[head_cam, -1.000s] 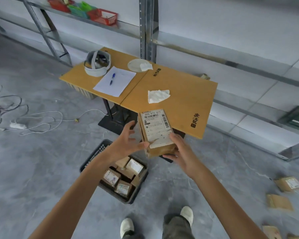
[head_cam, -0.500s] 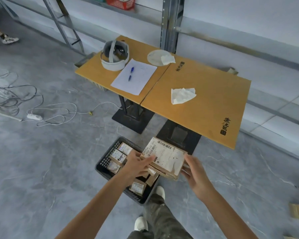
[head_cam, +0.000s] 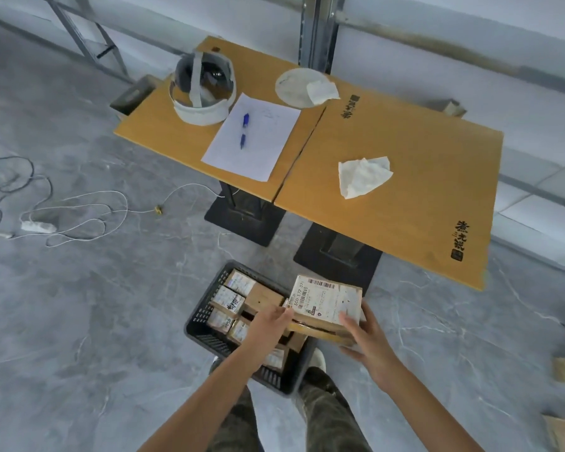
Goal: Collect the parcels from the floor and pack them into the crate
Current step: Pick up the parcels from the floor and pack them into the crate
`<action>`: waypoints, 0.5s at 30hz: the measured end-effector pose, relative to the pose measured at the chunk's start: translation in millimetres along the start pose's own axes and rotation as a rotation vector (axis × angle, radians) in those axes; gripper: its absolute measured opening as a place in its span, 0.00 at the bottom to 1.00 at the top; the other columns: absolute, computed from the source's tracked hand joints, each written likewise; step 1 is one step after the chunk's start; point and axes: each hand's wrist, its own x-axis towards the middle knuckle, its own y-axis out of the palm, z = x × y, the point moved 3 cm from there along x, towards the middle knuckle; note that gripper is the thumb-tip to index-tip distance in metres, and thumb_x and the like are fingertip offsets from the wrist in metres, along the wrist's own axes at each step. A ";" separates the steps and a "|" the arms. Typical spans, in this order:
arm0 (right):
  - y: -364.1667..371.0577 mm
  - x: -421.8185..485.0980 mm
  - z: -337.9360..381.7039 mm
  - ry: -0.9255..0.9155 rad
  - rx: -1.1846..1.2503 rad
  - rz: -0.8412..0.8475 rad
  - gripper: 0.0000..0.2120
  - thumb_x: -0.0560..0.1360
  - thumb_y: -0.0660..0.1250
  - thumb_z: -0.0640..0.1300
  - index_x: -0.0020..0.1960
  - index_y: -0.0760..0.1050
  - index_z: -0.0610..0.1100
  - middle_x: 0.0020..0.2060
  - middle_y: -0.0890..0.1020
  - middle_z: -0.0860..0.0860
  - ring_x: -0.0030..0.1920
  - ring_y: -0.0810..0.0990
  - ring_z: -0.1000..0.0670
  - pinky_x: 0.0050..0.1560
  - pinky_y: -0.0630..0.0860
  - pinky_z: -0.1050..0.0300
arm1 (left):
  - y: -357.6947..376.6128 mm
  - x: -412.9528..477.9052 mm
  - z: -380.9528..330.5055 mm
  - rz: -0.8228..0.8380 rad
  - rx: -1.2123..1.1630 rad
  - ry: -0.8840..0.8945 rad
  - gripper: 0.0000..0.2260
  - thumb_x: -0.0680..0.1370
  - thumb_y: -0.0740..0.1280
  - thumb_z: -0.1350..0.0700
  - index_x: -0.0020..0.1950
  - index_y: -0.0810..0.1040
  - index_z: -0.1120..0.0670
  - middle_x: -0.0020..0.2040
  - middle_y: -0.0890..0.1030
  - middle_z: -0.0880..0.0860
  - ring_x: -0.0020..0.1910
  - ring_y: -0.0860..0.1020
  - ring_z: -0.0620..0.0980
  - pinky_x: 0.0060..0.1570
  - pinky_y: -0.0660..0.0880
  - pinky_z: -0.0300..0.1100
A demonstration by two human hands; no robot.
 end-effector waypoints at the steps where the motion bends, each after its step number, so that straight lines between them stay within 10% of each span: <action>1: 9.1 1.3 -4.6 -0.002 -0.038 -0.033 0.28 0.74 0.69 0.50 0.70 0.62 0.57 0.57 0.77 0.52 0.50 0.80 0.53 0.38 0.80 0.61 | -9.7 6.0 5.2 0.017 0.076 0.013 0.15 0.80 0.60 0.49 0.60 0.76 0.56 0.54 0.79 0.51 0.52 0.76 0.49 0.57 0.73 0.45; 5: 52.2 6.1 -38.3 0.064 -0.071 -0.126 0.29 0.73 0.69 0.52 0.68 0.60 0.51 0.62 0.73 0.51 0.52 0.77 0.51 0.46 0.77 0.56 | -46.4 29.5 35.4 0.074 0.218 0.015 0.15 0.79 0.61 0.52 0.58 0.78 0.61 0.56 0.80 0.60 0.56 0.78 0.58 0.57 0.75 0.48; 15: 181.4 59.6 -145.7 0.468 0.045 -0.178 0.26 0.76 0.66 0.48 0.69 0.59 0.47 0.60 0.73 0.47 0.56 0.75 0.47 0.63 0.72 0.42 | -136.2 98.6 140.4 0.131 0.437 -0.063 0.08 0.78 0.57 0.57 0.52 0.75 0.54 0.48 0.77 0.51 0.37 0.71 0.40 0.26 0.64 0.29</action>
